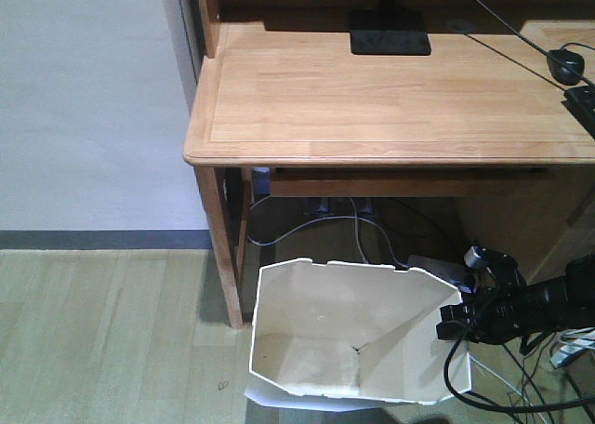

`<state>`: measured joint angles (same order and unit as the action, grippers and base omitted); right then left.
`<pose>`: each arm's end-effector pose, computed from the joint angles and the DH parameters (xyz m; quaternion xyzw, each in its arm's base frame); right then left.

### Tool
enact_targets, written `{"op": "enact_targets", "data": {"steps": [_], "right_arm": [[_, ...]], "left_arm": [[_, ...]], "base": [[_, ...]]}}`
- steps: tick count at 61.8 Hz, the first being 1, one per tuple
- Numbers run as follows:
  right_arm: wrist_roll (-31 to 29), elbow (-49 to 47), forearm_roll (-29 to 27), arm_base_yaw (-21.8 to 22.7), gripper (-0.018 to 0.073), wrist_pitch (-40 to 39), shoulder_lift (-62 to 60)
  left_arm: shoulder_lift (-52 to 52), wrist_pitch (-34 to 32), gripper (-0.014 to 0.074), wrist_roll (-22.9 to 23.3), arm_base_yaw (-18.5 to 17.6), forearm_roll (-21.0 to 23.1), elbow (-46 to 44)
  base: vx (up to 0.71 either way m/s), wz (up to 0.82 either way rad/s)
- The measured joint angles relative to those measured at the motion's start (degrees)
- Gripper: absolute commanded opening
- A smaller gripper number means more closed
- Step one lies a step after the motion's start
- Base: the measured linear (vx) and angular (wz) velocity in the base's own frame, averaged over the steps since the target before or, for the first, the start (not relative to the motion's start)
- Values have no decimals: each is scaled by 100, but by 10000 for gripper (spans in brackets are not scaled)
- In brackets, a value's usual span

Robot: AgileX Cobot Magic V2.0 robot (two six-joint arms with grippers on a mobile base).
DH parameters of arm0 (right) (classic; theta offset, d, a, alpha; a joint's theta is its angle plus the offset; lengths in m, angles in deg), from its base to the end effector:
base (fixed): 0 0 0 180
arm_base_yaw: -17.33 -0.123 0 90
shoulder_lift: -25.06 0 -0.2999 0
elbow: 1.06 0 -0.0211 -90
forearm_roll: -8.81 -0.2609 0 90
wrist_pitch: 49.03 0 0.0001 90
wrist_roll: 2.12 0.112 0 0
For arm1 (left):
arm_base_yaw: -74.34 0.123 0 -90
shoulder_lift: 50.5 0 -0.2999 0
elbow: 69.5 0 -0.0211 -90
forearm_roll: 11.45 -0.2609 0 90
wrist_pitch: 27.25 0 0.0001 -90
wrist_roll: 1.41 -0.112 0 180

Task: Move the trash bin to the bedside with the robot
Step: 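Hold the bin in the right gripper while driving away from the desk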

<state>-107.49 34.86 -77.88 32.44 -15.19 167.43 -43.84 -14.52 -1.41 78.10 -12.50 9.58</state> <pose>0.2726 -0.0090 -0.0471 -0.0341 0.9563 0.2787 0.0820 0.0713 0.0051 0.1816 -0.0194 0.7571 0.0288 0.6523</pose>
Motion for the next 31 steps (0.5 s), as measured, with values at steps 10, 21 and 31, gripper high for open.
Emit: {"op": "enact_targets", "data": {"steps": [10,21,31], "right_arm": [[0,0,0,7,-6,-29,0],[0,0,0,7,-6,-29,0],[0,0,0,7,-6,-29,0]], "left_arm": [[0,0,-6,0,0,0,0],[0,0,-6,0,0,0,0],[0,0,-6,0,0,0,0]], "base": [[-3,16],[-3,32],[-3,45]]}}
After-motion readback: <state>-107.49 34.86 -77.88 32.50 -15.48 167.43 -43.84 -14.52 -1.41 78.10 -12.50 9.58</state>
